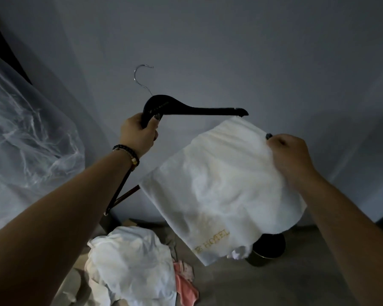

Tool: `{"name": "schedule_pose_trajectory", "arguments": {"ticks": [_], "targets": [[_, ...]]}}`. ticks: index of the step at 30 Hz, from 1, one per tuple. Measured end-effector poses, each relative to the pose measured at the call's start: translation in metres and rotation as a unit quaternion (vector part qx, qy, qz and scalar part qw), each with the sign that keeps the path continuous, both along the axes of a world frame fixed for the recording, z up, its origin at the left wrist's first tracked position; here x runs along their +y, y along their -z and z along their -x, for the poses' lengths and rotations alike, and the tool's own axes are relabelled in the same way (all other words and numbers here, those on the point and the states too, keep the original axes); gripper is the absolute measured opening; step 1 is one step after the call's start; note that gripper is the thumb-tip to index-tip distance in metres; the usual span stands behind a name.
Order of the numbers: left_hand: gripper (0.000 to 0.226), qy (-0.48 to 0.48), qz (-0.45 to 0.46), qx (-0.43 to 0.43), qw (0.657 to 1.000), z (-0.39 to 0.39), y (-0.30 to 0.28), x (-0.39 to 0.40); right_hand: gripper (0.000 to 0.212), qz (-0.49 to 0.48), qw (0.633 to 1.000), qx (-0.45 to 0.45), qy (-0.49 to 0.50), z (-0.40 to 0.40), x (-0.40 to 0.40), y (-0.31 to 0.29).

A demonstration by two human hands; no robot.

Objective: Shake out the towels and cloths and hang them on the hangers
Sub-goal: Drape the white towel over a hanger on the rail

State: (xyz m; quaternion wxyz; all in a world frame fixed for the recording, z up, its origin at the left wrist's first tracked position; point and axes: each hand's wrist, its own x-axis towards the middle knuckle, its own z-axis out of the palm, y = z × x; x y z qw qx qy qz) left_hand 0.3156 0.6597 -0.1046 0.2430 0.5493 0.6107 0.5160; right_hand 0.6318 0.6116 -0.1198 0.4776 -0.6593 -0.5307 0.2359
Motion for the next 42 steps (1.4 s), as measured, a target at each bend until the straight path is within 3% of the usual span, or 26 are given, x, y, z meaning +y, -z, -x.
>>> {"name": "schedule_pose_trajectory", "arguments": {"ticks": [9,15,16,17,19,21,23,25,27,32,34,37,39,42], "targets": [[0.04,-0.052,0.017,0.137,0.989,0.0,-0.005,0.024,0.043,0.044,0.997,-0.059,-0.012,-0.034,-0.033,0.057],[0.04,0.026,-0.092,0.218,0.971,-0.017,-0.021,0.016,0.033,0.199,0.948,-0.246,-0.006,-0.056,-0.019,0.1],[0.041,0.043,-0.112,0.224,0.967,-0.023,-0.025,0.015,0.023,0.192,0.943,-0.271,-0.015,-0.049,-0.012,0.093],[0.041,0.059,-0.129,0.227,0.964,-0.028,-0.028,0.013,0.029,0.166,0.944,-0.284,-0.018,-0.041,-0.004,0.082],[0.041,0.086,-0.15,0.232,0.957,-0.034,-0.033,0.012,0.071,0.053,0.962,-0.269,-0.016,-0.017,0.012,0.046],[0.038,0.108,-0.16,0.242,0.951,-0.035,-0.036,0.009,0.087,-0.091,0.964,-0.247,-0.034,0.017,0.024,-0.005],[0.037,0.118,-0.169,0.25,0.946,-0.032,-0.037,0.006,0.089,-0.144,0.951,-0.256,-0.098,0.046,0.04,-0.044],[0.038,0.114,-0.173,0.252,0.945,-0.026,-0.04,0.001,0.067,-0.104,0.947,-0.223,-0.206,0.066,0.055,-0.068],[0.036,0.105,-0.172,0.236,0.951,-0.017,-0.042,-0.004,0.042,-0.044,0.94,-0.177,-0.29,0.08,0.063,-0.078],[0.023,0.078,-0.126,0.135,0.98,0.013,-0.036,-0.014,0.036,-0.056,0.936,-0.145,-0.316,0.119,0.07,-0.073],[0.021,-0.008,-0.186,0.134,0.973,0.026,-0.023,-0.017,0.042,-0.08,0.935,-0.17,-0.302,0.132,0.071,-0.069],[0.021,-0.198,-0.287,0.091,0.933,0.037,0.014,-0.038,0.046,-0.102,0.935,-0.194,-0.278,0.138,0.073,-0.07],[0.02,-0.271,-0.248,0.025,0.93,0.04,0.048,-0.049,0.043,-0.113,0.94,-0.197,-0.256,0.133,0.075,-0.074],[0.024,-0.233,-0.082,-0.139,0.959,0.03,0.083,-0.049,0.041,-0.128,0.941,-0.2,-0.24,0.125,0.074,-0.081]]}}
